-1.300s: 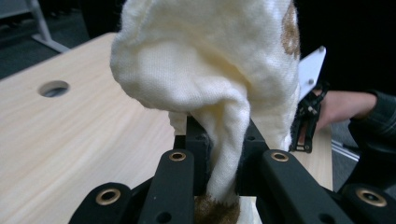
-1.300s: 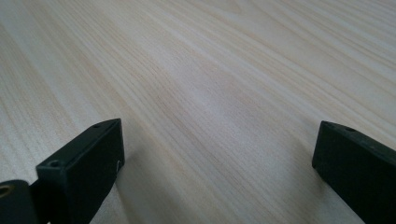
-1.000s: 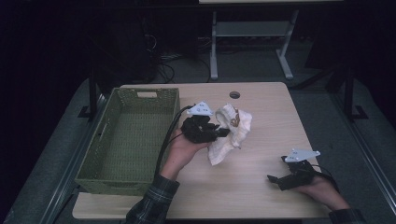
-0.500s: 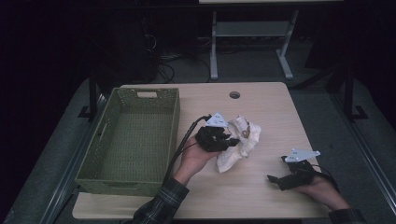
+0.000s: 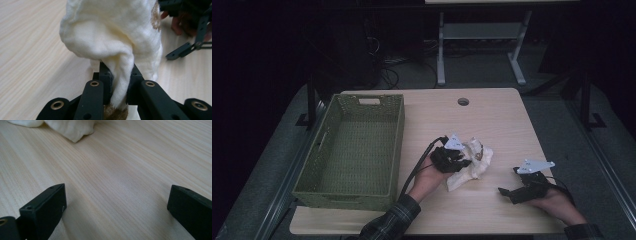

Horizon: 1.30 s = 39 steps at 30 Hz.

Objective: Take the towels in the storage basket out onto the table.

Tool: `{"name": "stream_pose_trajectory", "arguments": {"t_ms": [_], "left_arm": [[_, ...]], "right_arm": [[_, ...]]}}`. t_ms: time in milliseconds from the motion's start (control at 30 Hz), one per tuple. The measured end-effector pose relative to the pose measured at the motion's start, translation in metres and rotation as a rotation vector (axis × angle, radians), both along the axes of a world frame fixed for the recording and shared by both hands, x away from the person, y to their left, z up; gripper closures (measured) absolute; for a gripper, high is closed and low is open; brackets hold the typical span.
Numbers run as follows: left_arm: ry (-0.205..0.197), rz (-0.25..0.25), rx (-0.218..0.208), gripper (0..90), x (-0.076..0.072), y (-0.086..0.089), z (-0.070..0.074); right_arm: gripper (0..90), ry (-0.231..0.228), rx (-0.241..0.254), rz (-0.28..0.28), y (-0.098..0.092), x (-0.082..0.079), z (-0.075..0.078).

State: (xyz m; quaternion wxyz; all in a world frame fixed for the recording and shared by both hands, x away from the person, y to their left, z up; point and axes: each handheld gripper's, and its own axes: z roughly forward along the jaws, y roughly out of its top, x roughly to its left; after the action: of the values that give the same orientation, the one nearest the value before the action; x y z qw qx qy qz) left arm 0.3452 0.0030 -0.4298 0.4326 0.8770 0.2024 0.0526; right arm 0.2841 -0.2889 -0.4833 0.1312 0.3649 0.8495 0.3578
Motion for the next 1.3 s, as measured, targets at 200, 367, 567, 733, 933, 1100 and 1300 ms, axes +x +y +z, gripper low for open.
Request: {"name": "stream_pose_trajectory", "arguments": {"t_ms": [200,367,567,733,933,1100,1300], "left_arm": [[0.023,-0.003,0.043,78.3,0.002,-0.006,-0.021],[0.029,-0.007,0.076,77.7,0.002,-0.013,-0.035],[0.04,-0.01,0.064,74.5,0.002,-0.014,-0.041],[0.029,-0.018,0.094,45.4,-0.002,-0.015,-0.038],[0.034,0.03,0.081,35.9,-0.005,0.0,-0.027],[0.024,0.073,0.058,36.0,-0.01,0.013,-0.019],[0.011,0.112,0.039,39.1,-0.02,0.029,-0.009]], "right_arm": [[1.8,0.001,0.0,0.0,0.0,0.0,0.0],[1.8,0.001,0.0,0.0,0.0,0.0,0.0],[1.7,0.0,0.001,0.01,0.0,0.001,0.0],[1.7,-0.002,-0.003,0.031,-0.001,0.002,0.0],[1.8,0.021,-0.019,0.018,0.002,0.003,0.002],[15.4,0.037,-0.052,0.029,0.005,0.004,0.01],[31.2,0.0,0.018,0.026,0.008,0.006,0.025]]}}
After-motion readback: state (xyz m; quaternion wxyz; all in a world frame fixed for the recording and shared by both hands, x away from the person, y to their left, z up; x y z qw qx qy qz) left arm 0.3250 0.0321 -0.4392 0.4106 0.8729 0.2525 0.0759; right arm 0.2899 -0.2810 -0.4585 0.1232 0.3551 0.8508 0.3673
